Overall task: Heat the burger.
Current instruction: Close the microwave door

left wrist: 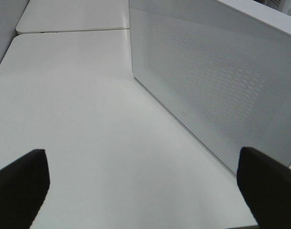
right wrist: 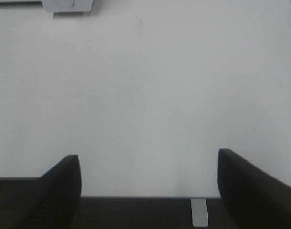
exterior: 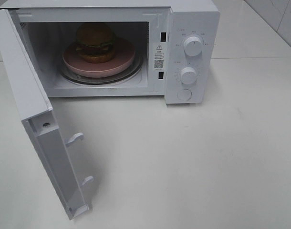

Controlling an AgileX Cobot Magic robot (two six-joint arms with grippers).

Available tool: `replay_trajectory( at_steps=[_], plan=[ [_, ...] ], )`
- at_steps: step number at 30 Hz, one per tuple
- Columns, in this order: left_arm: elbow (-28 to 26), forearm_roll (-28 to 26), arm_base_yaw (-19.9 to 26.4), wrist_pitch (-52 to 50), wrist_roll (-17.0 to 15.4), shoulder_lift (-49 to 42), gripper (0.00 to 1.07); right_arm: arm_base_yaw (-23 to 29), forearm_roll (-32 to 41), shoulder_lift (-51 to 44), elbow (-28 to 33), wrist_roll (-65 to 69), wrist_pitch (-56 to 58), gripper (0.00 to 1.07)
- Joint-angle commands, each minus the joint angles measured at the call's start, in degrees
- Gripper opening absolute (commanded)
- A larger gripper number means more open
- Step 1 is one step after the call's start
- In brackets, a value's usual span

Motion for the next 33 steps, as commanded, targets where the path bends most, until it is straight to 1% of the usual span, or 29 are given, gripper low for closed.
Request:
replay_trajectory(
  at_steps=[1,4,6,10,11,33],
  plan=[
    [0.1,-0.3,0.1,0.2,-0.3,-1.0,1.0,-1.6,-0.4,-1.5,0.2,-0.6,-2.0,0.76],
    [0.1,-0.3,0.1,0.2,-0.3,-1.0,1.0,-2.6,-0.1,-2.5,0.6,-0.6,-3.8,0.76],
    [0.1,-0.3,0.1,0.2,-0.3,-1.0,1.0,-3.3,0.1,-3.6,0.9,-0.6,-7.1,0.76],
    [0.1,-0.3,0.1,0.2,-0.3,-1.0,1.0,-3.4,0.5,-4.9,1.8,-0.3,-10.2,0.76],
    [0.1,-0.3,0.1,0.2,-0.3,-1.0,1.0,-3.4,1.1,-5.7,3.5,-0.3,-12.5,0.76],
    [0.1,-0.3,0.1,0.2,-0.3,-1.0,1.0,-3.4,1.3,-6.0,3.3,-0.2,-12.4,0.76]
  ],
)
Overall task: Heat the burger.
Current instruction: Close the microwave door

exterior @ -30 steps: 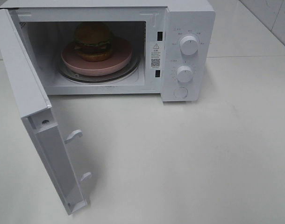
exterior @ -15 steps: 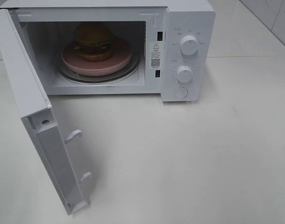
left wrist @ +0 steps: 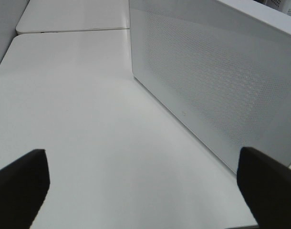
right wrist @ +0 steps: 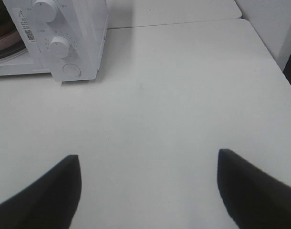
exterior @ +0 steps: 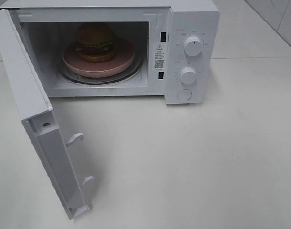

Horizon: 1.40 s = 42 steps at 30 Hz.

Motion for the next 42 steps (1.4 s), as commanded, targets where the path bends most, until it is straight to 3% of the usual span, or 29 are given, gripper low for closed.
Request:
replay_trajectory(
  at_steps=[1,42],
  plan=[
    [0.1,-0.3,0.1,0.2,-0.3,-1.0,1.0,-0.3,0.1,-1.5,0.2,-0.2,-0.7,0.76],
    [0.1,-0.5,0.1,0.2,-0.3,-1.0,1.0,-0.3,0.1,-1.5,0.2,-0.2,-0.7,0.76]
  ],
)
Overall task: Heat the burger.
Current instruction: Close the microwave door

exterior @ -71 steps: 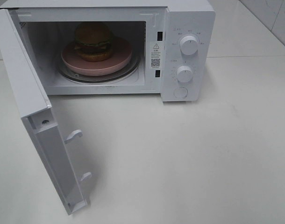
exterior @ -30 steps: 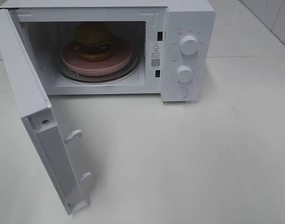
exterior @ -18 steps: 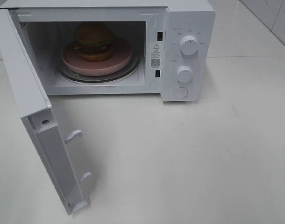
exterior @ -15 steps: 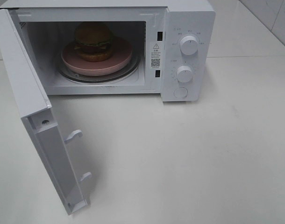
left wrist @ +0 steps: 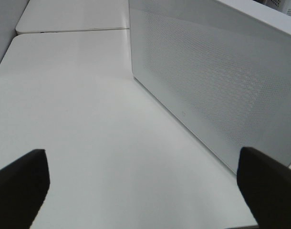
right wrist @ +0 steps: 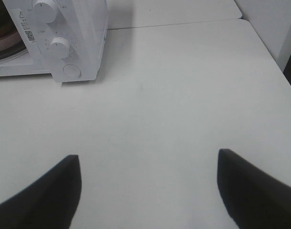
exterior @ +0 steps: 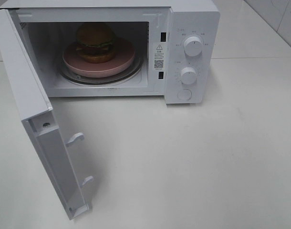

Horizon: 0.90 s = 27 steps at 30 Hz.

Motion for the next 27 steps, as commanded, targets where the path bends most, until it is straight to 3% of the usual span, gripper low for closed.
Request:
replay_trajectory(
  at_steps=[1,10,13,15,16,17,18,19,20,22,23,24,26,27],
  plan=[
    [0.1,-0.5,0.1,0.2,-0.3,-1.0,1.0,-0.3,0.1,-1.5,0.2,-0.2,-0.5,0.76],
    [-2.3,-0.3,0.1,-2.5,-0.5,0.7,0.98,-0.3,0.1,-1.5,0.2,-0.2,-0.5,0.76],
    [-2.9,0.0,0.1,-6.0,-0.5,3.2,0.89,-0.3,0.1,-1.5,0.2,-0.2,-0.5,0.76],
    [-2.9,0.1,0.1,-9.7,-0.5,6.4,0.71,-0.3,0.1,-1.5,0.2,-0.2,-0.5,0.76],
    [-2.9,0.1,0.1,-9.7,-0.5,6.4,0.71,-0.3,0.1,-1.5,0.2,-0.2,-0.5,0.76],
    [-2.9,0.1,0.1,-11.6,-0.5,8.5,0.56,-0.3,0.1,-1.5,0.2,-0.2,-0.5,0.76],
    [-2.9,0.1,0.1,-11.6,-0.5,8.5,0.56,-0.3,0.1,-1.5,0.2,-0.2,-0.5,0.76],
    [-2.9,0.1,0.1,-12.1,-0.5,9.5,0.48,-0.3,0.1,-1.5,0.2,-0.2,-0.5,0.76],
    [-2.9,0.1,0.1,-13.5,-0.5,11.9,0.33,-0.3,0.1,-1.5,0.2,-0.2,-0.5,0.76],
    [-2.9,0.1,0.1,-14.2,-0.5,13.1,0.27,-0.3,0.1,-1.5,0.2,-0.2,-0.5,0.76],
    [-2.9,0.1,0.1,-16.2,-0.5,15.2,0.14,-0.3,0.1,-1.5,0.2,-0.2,-0.5,0.76],
    [-2.9,0.1,0.1,-16.2,-0.5,15.2,0.14,-0.3,0.1,-1.5,0.2,-0.2,-0.5,0.76],
    [-2.2,0.1,0.1,-20.3,-0.1,18.2,0.0,-0.3,0.1,-1.5,0.2,-0.2,-0.5,0.76],
    [-2.2,0.1,0.1,-20.3,-0.1,18.2,0.0,-0.3,0.1,-1.5,0.2,-0.2,-0.5,0.76]
  ],
)
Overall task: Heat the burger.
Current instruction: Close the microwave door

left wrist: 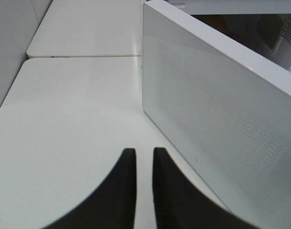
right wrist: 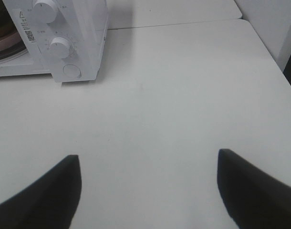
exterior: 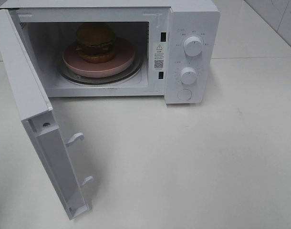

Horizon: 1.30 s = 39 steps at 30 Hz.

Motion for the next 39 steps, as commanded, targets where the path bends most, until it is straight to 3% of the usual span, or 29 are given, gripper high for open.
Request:
replay_trajectory(
  at_steps=[1,14,16,19,21,35,39],
  plan=[
    [1.3,0.0,0.1,-8.6,0.3,4.0,0.0,-0.3,0.1,-1.5,0.2,-0.2,-0.5,0.76],
    [14.1,-0.3,0.1,-40.3,0.3,13.2,0.0,-0.3,0.1,-1.5,0.2,-0.2,-0.5,0.76],
    [18.3,-0.3,0.1,-52.1,0.1,15.6,0.0,-0.3,0.1,-1.5,0.2,-0.2,-0.5,0.76],
    [18.9,-0.3,0.1,-54.4,-0.1,16.3,0.0,-0.3,0.1,-1.5,0.2,-0.2,-0.5,0.76],
    [20.7,-0.3,0.1,-61.2,-0.1,18.0,0.0,-0.3,0.1,-1.5,0.2,-0.2,-0.5,0.76],
    [22.0,2.6,0.0,-71.4,-1.7,31.4,0.0,-0.3,0.1,-1.5,0.2,-0.2,-0.5,0.76],
    [22.0,6.9,-0.1,-74.9,-5.6,37.4,0.0,-0.3,0.1,-1.5,0.2,-0.2,-0.5,0.76]
  ],
)
